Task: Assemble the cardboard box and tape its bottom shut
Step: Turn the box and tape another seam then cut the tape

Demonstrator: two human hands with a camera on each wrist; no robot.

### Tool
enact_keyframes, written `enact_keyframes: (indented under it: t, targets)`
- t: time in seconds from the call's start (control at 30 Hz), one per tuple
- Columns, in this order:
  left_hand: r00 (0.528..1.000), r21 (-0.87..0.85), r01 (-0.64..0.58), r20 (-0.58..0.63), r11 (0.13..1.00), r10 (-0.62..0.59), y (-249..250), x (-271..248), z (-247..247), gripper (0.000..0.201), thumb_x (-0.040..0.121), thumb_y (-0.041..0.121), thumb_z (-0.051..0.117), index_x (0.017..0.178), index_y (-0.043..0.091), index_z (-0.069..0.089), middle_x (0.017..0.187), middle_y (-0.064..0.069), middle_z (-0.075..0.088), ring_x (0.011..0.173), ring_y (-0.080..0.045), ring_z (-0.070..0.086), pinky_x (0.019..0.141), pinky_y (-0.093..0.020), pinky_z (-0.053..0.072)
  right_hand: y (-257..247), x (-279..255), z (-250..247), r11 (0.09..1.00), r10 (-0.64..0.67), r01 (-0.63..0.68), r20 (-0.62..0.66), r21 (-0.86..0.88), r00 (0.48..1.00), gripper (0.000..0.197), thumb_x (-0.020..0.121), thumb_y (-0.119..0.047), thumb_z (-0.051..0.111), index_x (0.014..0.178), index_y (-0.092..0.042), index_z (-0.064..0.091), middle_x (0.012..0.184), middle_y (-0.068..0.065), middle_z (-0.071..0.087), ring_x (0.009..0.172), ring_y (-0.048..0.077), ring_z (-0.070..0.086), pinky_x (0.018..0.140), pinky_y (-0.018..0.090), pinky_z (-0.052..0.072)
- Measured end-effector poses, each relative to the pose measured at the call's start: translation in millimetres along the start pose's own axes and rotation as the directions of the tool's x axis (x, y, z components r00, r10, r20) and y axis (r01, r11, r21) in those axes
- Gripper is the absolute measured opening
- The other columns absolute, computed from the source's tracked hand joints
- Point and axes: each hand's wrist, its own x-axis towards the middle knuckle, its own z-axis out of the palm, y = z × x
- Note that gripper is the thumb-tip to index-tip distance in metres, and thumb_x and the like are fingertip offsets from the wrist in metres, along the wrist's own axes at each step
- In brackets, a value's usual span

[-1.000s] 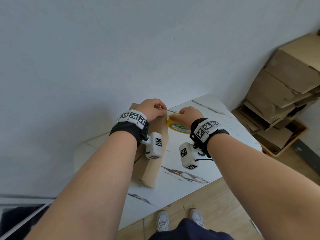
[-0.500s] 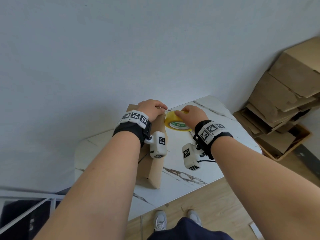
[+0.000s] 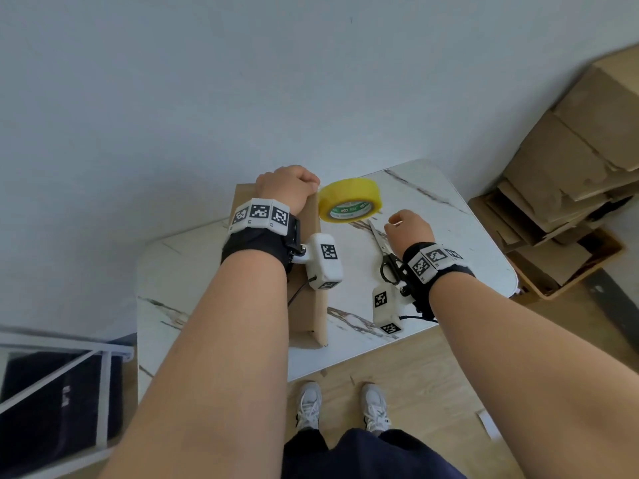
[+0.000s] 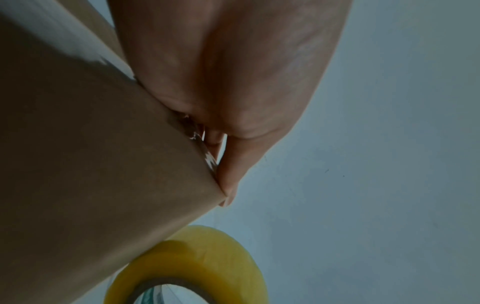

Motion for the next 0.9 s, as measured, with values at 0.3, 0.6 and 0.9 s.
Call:
enact_keyframes:
  t: [0.3, 0.6, 0.9]
  targets:
    - [0.999, -0.06, 0.023, 0.027, 0.998, -0.021, -5.3, 8.0, 3.1, 0.019, 0.093, 0.026, 0.052, 0.104, 0.029, 0.067, 0.12, 0.005, 0.063, 0.121, -0.023, 0.05, 0.11, -0.043, 0.032, 39.3, 8.8, 24.9, 0.946, 0.136, -0.082, 0.157, -0.313, 0.978, 0.014, 0.09, -0.017, 0.055, 0.088, -0.005, 0.061, 0.077, 0.009, 0.061, 0.066, 0.026, 0.054, 0.057, 0.029, 0.041]
    - [0.999, -0.089, 0.022, 0.046, 0.996, -0.018, -11.7, 12.8, 3.2, 0.013, 0.092, 0.029, 0.052, 0.092, 0.036, 0.063, 0.115, 0.008, 0.063, 0.121, -0.026, 0.048, 0.108, -0.044, 0.035, 49.1, 7.5, 42.0, 0.918, 0.162, -0.079, 0.187, -0.389, 0.969, 0.029, 0.095, -0.032, 0.049, 0.081, -0.007, 0.05, 0.063, 0.005, 0.047, 0.068, 0.028, 0.055, 0.056, 0.031, 0.041]
    - [0.998, -0.101, 0.048, 0.049, 0.994, -0.043, -11.7, 12.0, 4.4, 0.014, 0.092, 0.03, 0.053, 0.095, 0.037, 0.064, 0.117, 0.008, 0.063, 0.123, -0.025, 0.048, 0.108, -0.043, 0.036, 36.7, 3.5, 34.8, 0.951, 0.166, -0.091, 0.239, -0.297, 0.957, 0.04, 0.091, -0.033, 0.056, 0.061, -0.009, 0.044, 0.055, 0.003, 0.049, 0.045, 0.017, 0.044, 0.041, 0.023, 0.032]
